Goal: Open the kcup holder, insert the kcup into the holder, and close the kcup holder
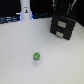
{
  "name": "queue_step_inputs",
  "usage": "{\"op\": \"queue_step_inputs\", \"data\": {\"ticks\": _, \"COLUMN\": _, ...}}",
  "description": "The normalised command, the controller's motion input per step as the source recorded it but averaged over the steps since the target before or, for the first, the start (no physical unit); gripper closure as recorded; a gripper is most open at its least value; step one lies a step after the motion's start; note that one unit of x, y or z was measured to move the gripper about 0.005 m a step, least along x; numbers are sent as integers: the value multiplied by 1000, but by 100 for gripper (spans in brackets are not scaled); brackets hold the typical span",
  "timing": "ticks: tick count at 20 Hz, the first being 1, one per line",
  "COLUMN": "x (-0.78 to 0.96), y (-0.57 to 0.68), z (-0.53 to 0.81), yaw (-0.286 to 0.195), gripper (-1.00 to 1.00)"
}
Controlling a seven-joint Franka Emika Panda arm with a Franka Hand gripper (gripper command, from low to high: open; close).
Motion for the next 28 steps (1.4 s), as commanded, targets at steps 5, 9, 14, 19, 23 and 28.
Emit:
{"op": "queue_step_inputs", "data": {"ticks": 5, "x": -135, "y": 569, "z": -265, "yaw": -136, "gripper": -100}}
{"op": "queue_step_inputs", "data": {"ticks": 9, "x": -75, "y": 400, "z": -364, "yaw": -108, "gripper": -100}}
{"op": "queue_step_inputs", "data": {"ticks": 14, "x": -58, "y": 248, "z": -409, "yaw": -81, "gripper": -100}}
{"op": "queue_step_inputs", "data": {"ticks": 19, "x": -154, "y": 161, "z": -408, "yaw": -54, "gripper": -100}}
{"op": "queue_step_inputs", "data": {"ticks": 23, "x": -257, "y": 102, "z": -369, "yaw": -34, "gripper": -100}}
{"op": "queue_step_inputs", "data": {"ticks": 28, "x": -362, "y": 22, "z": -356, "yaw": -18, "gripper": -100}}
